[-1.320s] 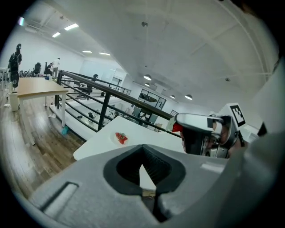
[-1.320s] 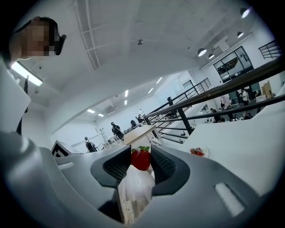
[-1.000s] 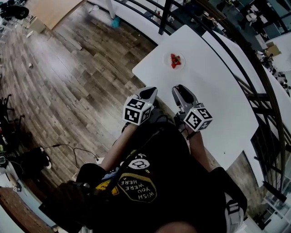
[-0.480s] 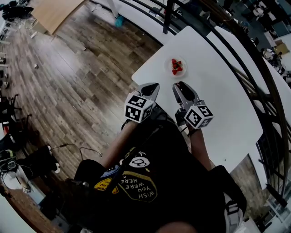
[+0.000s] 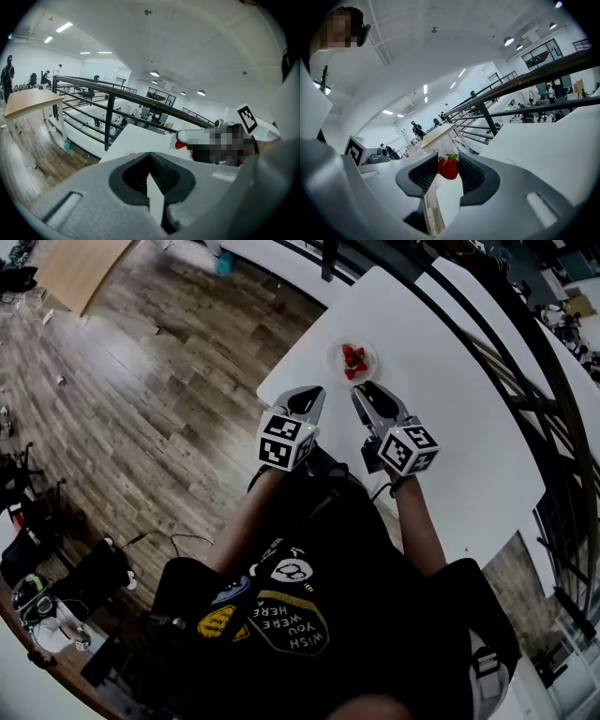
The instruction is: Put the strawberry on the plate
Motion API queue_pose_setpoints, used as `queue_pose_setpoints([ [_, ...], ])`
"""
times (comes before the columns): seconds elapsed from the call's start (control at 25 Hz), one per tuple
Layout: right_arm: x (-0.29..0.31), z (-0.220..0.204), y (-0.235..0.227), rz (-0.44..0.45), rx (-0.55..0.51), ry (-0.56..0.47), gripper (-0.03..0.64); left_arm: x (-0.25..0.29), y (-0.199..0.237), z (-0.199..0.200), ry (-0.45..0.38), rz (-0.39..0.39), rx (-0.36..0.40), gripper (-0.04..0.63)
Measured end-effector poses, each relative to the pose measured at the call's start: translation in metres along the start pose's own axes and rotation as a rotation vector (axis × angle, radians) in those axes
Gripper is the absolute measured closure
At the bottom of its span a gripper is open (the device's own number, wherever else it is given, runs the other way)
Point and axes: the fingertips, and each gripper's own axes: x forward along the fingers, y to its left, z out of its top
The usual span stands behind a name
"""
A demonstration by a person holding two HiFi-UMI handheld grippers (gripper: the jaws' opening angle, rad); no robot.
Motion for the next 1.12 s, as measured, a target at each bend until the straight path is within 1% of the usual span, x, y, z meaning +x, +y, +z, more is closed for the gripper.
queue_pose_setpoints([
  [0.2,0.028,-0.004,-0.023,-0.056,-0.016,0.045,0.474,0.027,0.025,-0.001,0.017,-0.022,-0.027,0.594],
  [0.6,0.071,-0.013,-0.053,-0.123,-0.030,0.108,0.474,0.066,0.055,-0.001,0.068,-0.068,-0.040,0.594],
  [0.68,0.076,-0.016,-0.056,-0.134,-0.038,0.124,0.474,0.069,0.060,-0.003,0.077,-0.073,-0.052,0.594],
  [0.84,0.088,-0.021,-0.062,-0.142,-0.049,0.154,0.474,0.081,0.069,-0.002,0.064,-0.085,-0.074,0.594],
  [1.12,0.122,-0.036,-0.082,-0.169,-0.055,0.218,0.474,0.107,0.096,-0.003,0.084,-0.095,-0.096,0.594],
])
